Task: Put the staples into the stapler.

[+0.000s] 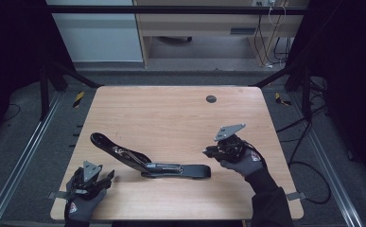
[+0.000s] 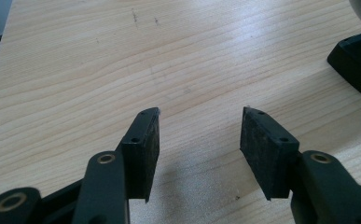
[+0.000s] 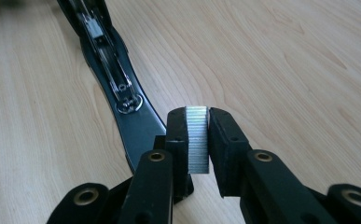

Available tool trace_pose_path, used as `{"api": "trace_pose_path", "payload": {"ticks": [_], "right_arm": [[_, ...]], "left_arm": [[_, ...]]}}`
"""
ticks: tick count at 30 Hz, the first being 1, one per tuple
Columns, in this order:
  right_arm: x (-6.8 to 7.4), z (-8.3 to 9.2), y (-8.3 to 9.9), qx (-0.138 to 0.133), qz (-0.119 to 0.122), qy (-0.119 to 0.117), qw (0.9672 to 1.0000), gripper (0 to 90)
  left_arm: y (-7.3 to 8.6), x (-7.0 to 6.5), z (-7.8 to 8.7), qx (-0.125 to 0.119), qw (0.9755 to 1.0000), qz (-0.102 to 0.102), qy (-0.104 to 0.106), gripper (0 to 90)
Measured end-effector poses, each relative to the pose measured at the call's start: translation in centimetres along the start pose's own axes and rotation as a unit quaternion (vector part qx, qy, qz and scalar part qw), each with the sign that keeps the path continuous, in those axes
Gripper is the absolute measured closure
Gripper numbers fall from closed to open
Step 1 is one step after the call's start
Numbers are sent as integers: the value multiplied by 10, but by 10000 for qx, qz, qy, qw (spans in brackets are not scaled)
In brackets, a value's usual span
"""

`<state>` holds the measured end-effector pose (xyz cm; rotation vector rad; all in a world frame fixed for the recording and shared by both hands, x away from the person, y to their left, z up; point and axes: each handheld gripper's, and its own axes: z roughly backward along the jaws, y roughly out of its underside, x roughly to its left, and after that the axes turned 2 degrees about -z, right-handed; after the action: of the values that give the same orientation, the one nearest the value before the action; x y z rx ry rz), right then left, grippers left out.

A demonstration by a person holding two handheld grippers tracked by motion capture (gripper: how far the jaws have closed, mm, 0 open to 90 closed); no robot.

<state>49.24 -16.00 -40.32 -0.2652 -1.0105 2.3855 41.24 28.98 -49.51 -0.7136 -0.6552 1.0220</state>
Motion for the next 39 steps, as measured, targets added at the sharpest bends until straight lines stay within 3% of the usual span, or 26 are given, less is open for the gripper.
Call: {"api": "trace_pose_path", "payload": {"ticks": [9, 16, 26, 39], "right_arm": [[6, -9, -17, -76, 298, -241, 9992, 784], [6, -10, -25, -120, 379, -307, 9987, 784], [11, -21, -45, -38, 634, -506, 9967, 784], [20, -43, -63, 75, 996, -868, 9912, 784]], "left_arm": [[0, 0, -1, 5, 10000, 35, 7, 471], [0, 1, -1, 14, 10000, 87, 26, 469], [0, 2, -1, 11, 10000, 89, 22, 470], [0, 2, -1, 13, 10000, 84, 19, 470]]}}
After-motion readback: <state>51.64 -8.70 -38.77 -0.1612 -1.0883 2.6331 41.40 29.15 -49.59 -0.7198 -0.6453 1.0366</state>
